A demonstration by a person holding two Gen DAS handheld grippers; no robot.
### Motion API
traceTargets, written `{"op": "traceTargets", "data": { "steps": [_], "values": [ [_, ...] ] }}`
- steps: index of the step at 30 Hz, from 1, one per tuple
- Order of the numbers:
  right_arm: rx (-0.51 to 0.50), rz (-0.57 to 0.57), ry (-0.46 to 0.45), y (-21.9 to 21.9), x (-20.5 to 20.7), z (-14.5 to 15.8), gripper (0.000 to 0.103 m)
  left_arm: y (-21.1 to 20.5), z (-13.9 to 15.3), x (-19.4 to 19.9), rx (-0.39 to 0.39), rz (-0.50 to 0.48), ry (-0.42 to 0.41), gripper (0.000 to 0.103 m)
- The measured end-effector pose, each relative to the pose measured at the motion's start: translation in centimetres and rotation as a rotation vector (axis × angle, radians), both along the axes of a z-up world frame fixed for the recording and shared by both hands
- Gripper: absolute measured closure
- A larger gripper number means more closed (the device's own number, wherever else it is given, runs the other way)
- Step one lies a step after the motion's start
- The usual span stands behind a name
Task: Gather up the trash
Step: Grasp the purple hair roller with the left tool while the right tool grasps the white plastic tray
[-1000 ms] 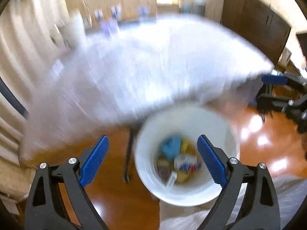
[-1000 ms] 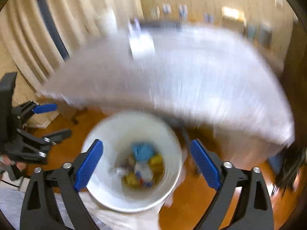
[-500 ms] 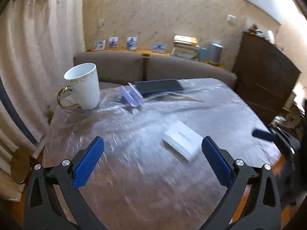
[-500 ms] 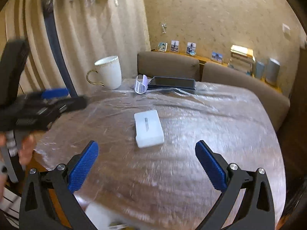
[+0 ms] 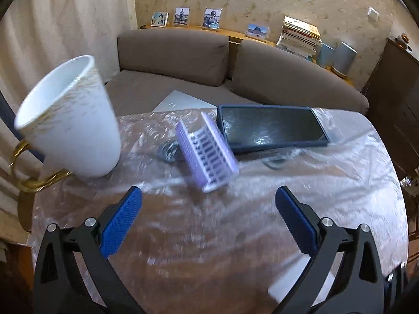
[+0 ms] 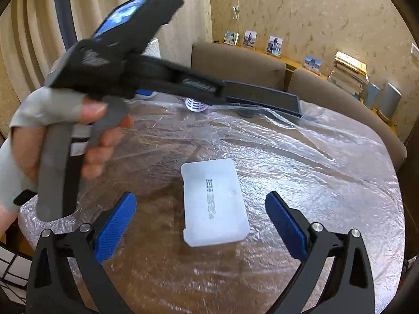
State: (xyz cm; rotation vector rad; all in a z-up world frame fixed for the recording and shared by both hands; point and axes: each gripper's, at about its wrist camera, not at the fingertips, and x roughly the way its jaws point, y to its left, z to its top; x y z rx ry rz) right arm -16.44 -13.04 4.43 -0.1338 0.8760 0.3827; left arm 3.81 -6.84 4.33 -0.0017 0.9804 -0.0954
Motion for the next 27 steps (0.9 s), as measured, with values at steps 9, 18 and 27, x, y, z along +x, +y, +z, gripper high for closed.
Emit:
{"op": "traceTargets", "data": {
  "steps": [9, 18, 27],
  "values": [
    [-0.003, -0.004, 0.015, 0.4, 0.7, -0.8, 0.014, -0.1, -1.8, 3.2, -0.002, 0.018, 0.023, 0.013],
    [-0.022, -0.017, 0.029, 0.5, 1.1, -1.8, 0.02, -0.3, -2.7, 4.4, -0.019, -0.012, 0.033, 0.03],
    [-0.039, -0.038, 0.055, 0.3, 1.4, -2.8, 0.048, -1.1, -2.6, 4.6, 0.041, -0.032, 0.005, 0.057]
  ]
}}
